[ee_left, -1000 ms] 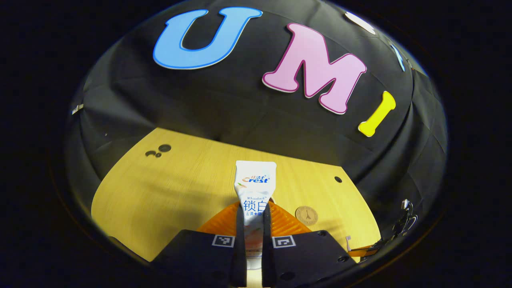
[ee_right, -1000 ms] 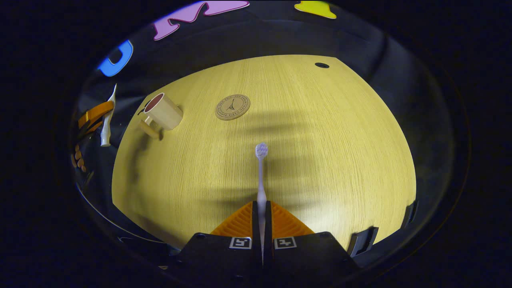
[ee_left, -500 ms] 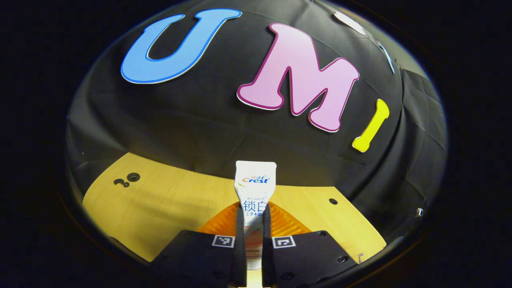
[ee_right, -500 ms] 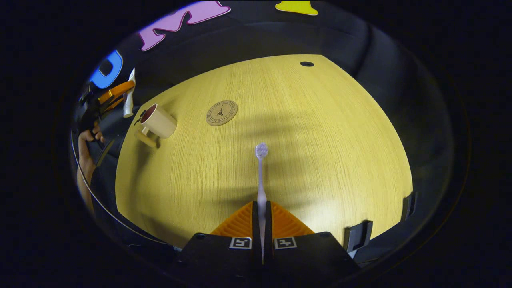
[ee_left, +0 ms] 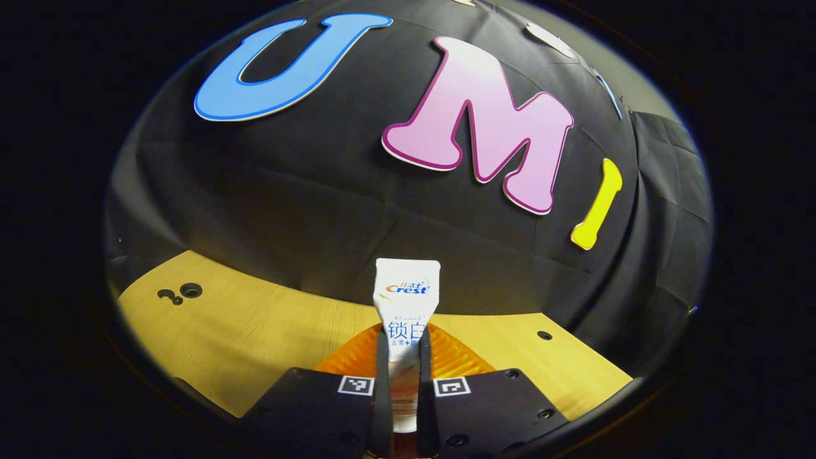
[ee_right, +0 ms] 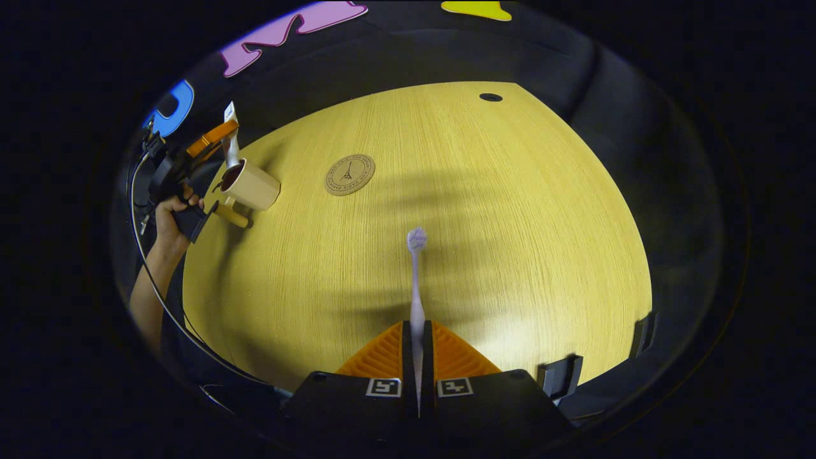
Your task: Put the toothbrush and toothpaste on the desktop into the cup, then pick up the cup and place it on the coaster on the desktop.
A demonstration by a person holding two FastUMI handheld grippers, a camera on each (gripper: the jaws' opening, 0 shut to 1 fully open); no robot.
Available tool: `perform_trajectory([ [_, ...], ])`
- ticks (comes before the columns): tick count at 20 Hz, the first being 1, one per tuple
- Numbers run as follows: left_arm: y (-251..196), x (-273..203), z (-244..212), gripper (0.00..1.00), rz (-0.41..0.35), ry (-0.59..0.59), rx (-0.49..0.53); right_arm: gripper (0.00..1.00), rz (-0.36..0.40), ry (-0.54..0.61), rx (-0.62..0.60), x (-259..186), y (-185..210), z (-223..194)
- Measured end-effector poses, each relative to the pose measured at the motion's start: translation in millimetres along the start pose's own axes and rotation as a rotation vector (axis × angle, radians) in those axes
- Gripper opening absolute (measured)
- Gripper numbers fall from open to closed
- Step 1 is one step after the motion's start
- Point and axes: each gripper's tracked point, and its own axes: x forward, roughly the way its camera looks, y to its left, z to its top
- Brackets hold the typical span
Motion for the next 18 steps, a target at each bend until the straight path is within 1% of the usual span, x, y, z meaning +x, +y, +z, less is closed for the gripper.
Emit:
perform_trajectory([
  [2, -7, -1, -9, 0.2, -0.023, 0.043, 0.018, 0.06, 0.011, 0.006, 0.002, 3, 3, 3],
  [4, -7, -2, -16, 0.19, -0.023, 0.076, 0.038, 0.06, 0.019, 0.009, -0.006, 9, 8, 8],
  [6, -7, -2, -18, 0.22, -0.02, 0.092, 0.046, 0.06, 0.028, 0.009, -0.009, 14, 12, 12],
  [9, -1, -3, -30, 0.27, 0.006, 0.141, 0.053, 0.06, 0.033, 0.005, -0.009, 15, 13, 15],
  [11, 1, -8, -37, 0.31, -0.002, 0.17, 0.048, 0.06, 0.035, -0.002, -0.013, 18, 15, 17],
  [12, 1, -11, -37, 0.33, -0.003, 0.162, 0.047, 0.06, 0.035, -0.007, -0.018, 19, 15, 18],
  [13, 2, -15, -36, 0.51, -0.006, 0.156, 0.048, 0.06, 0.033, -0.011, -0.022, 20, 15, 19],
  [15, 2, -22, -34, 0.76, -0.007, 0.157, 0.041, 0.06, 0.038, -0.019, -0.015, 19, 17, 23],
  [18, 9, -35, -33, 0.78, 0.019, 0.159, 0.005, 0.06, 0.047, -0.051, -0.026, 16, 23, 36],
])
